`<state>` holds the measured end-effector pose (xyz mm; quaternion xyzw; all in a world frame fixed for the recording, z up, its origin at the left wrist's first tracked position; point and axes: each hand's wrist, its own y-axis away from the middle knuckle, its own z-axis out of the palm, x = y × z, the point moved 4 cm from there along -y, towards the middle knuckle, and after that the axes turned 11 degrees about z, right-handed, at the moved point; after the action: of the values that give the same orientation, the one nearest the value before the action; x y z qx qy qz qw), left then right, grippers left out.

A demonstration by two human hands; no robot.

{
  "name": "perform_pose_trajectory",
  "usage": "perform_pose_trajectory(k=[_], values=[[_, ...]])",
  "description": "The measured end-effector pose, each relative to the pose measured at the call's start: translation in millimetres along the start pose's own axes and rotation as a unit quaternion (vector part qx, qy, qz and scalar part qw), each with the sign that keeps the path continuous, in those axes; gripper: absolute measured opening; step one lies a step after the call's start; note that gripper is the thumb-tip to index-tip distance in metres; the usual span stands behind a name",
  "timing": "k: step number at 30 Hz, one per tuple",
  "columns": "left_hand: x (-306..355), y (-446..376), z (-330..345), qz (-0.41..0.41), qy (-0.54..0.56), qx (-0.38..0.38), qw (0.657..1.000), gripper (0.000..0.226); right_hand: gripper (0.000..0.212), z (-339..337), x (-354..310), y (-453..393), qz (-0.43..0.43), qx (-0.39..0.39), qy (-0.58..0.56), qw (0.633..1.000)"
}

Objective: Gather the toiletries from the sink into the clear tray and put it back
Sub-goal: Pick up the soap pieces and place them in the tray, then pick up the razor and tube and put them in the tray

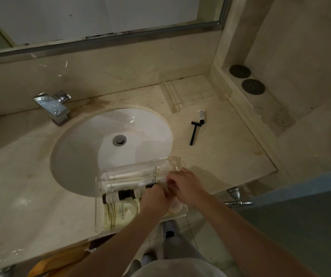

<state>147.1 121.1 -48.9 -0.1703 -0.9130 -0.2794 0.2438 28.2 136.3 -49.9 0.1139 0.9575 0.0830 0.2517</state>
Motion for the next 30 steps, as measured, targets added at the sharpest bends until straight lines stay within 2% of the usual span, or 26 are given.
perform_pose_trajectory(k=[4,8,15,19,23,25,28,30], values=[[2.1,1.1,-1.2,0.004,-0.006,0.001,1.0,0.025,0.017,0.4,2.5,-0.7,-0.008,0.024,-0.02,0.999],[5.8,4.8,-1.4,0.016,-0.024,0.019,0.999,0.017,0.037,0.5,1.4,-2.2,-0.023,0.04,-0.02,0.999],[8.4,3.0,-4.8,0.04,-0.036,0.017,0.998,0.011,0.026,8.3,5.5,-3.7,-0.056,0.083,0.031,0.994],[14.2,-4.4,-10.5,0.082,-0.082,-0.035,0.993,0.017,0.019,9.9,6.9,-5.7,-0.075,0.094,0.054,0.991],[25.3,-20.8,-28.4,0.092,-0.081,-0.08,0.989,0.025,0.015,-5.5,6.3,-11.2,-0.004,0.145,-0.046,0.988],[30.9,-34.1,-39.3,0.088,-0.054,-0.063,0.993,0.025,0.018,-18.0,4.8,-18.1,0.03,0.164,-0.097,0.981],[44.2,-58.3,-55.3,0.087,0.001,-0.011,0.996,0.003,0.02,-28.7,17.7,-38.1,0.108,0.163,-0.147,0.97],[56.3,-74.4,-60.4,0.093,0.023,0.006,0.995,0.009,0.023,-34.8,32.3,-50.8,0.163,0.156,-0.192,0.955]])
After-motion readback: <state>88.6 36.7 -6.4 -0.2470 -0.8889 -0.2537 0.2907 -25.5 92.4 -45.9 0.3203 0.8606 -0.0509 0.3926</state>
